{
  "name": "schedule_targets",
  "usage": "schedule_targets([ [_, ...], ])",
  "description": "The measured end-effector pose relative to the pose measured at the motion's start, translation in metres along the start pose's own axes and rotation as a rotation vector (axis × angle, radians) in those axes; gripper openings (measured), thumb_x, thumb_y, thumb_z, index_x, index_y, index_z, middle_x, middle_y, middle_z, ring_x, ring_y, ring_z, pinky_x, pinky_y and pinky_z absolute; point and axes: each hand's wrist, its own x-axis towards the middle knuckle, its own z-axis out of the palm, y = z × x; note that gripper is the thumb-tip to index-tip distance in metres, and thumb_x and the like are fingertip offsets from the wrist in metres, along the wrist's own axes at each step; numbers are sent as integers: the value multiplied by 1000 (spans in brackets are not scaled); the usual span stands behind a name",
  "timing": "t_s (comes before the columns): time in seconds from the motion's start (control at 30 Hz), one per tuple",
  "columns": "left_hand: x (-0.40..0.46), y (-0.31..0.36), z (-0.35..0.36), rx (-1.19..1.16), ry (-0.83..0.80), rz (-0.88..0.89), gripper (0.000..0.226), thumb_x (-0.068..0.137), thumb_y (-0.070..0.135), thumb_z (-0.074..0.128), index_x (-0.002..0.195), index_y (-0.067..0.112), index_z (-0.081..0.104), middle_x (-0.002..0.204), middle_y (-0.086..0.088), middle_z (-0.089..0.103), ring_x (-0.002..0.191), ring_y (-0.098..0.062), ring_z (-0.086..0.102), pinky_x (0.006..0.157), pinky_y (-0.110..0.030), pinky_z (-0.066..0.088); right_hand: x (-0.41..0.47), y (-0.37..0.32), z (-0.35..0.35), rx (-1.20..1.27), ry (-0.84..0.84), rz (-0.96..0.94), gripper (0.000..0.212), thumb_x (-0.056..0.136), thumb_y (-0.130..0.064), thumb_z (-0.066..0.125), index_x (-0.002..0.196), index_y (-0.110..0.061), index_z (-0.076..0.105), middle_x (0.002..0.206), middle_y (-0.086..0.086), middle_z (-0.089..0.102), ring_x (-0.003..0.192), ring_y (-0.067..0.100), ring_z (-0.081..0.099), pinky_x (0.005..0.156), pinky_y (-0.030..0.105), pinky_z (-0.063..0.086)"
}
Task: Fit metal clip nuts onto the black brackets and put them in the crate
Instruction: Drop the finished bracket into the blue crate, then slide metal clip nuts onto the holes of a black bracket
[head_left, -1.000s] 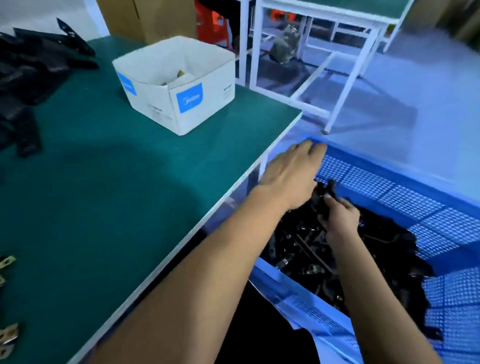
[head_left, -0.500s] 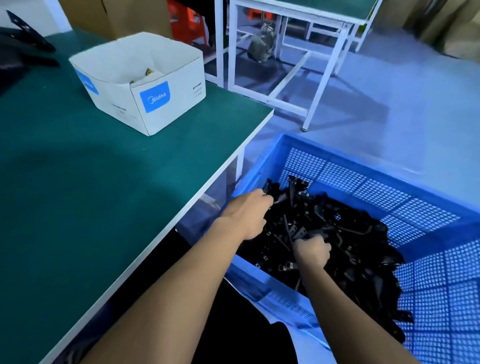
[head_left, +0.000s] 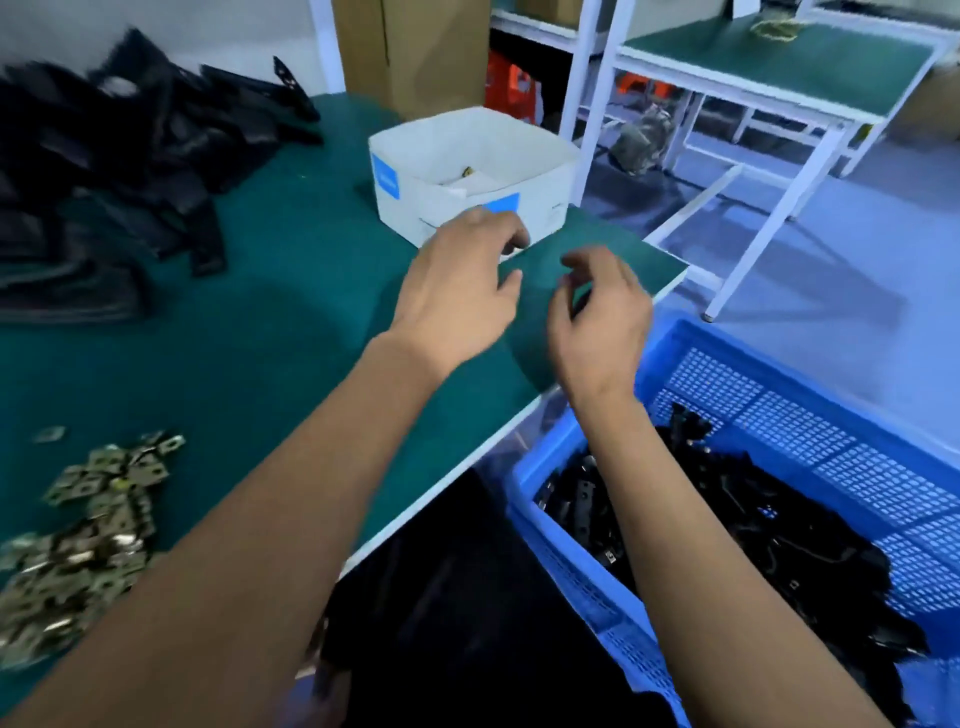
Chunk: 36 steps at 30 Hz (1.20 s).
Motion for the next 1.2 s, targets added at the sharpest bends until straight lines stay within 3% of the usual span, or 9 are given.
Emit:
schedule_targets([
  [0.27, -81, -122, -108, 118, 331, -502, 27, 83, 10, 64, 108, 17, 70, 111, -2, 68, 101, -22, 65, 96, -38, 50, -26, -158, 131, 68, -672, -319, 25, 90, -25, 70, 114, -16, 69, 112, 10, 65, 107, 32, 61, 90, 38, 47],
  [0.37, -120, -162, -146, 170, 398, -677, 25, 86, 14, 64, 109, 21, 72, 110, 2, 70, 101, -19, 65, 94, -32, 51, -52, -207, 164, 142, -700, -425, 36, 89, -25, 72, 123, -15, 63, 115, 11, 59, 108, 35, 58, 87, 39, 47],
  [0.47, -154, -194, -176, 178, 492, -785, 19, 89, 15, 65, 106, 20, 72, 102, 10, 68, 85, -12, 65, 79, -10, 44, -74, -245, 189, 159, -736, -499, 52, 89, -30, 76, 131, -15, 49, 123, 12, 52, 109, 36, 56, 83, 45, 54],
  [0.6, -182, -223, -195, 135, 582, -892, 16, 88, 16, 69, 103, 20, 72, 94, 12, 67, 94, -9, 64, 87, -18, 45, -89, -260, 208, 249, -774, -484, 49, 91, -41, 76, 122, -15, 48, 120, 5, 54, 104, 27, 55, 76, 35, 44],
  [0.7, -184, -232, -198, 25, 664, -928, 13, 86, 17, 70, 98, 22, 71, 90, 13, 69, 92, -13, 69, 92, -29, 55, -90, -259, 216, 347, -665, -466, 46, 90, -43, 77, 111, -12, 50, 110, 2, 54, 94, 24, 55, 70, 34, 41],
  [0.77, -183, -230, -196, -32, 689, -925, 12, 86, 18, 70, 97, 23, 70, 89, 13, 68, 87, -14, 70, 91, -36, 58, -85, -262, 220, 353, -639, -474, 57, 88, -45, 78, 125, -12, 48, 120, 5, 53, 97, 25, 58, 72, 38, 50],
  [0.87, -182, -231, -192, 5, 686, -903, 13, 85, 17, 72, 98, 21, 70, 86, 14, 67, 83, -7, 65, 89, -31, 56, -73, -275, 232, 302, -778, -476, 81, 88, -50, 77, 152, -23, 36, 139, 8, 46, 111, 26, 59, 84, 39, 53],
  [1.03, -182, -234, -194, -62, 711, -915, 12, 87, 14, 71, 99, 16, 71, 90, 10, 68, 87, -15, 69, 89, -38, 58, -65, -284, 244, 278, -741, -392, 55, 92, -31, 77, 142, -21, 57, 133, 2, 63, 118, 22, 61, 97, 32, 48],
  [1.2, -183, -233, -195, -101, 710, -922, 12, 88, 14, 70, 99, 18, 71, 94, 7, 69, 85, -17, 70, 87, -38, 59, -58, -284, 238, 204, -627, -184, 16, 92, -30, 70, 100, -15, 69, 95, 3, 70, 89, 26, 66, 70, 29, 48],
])
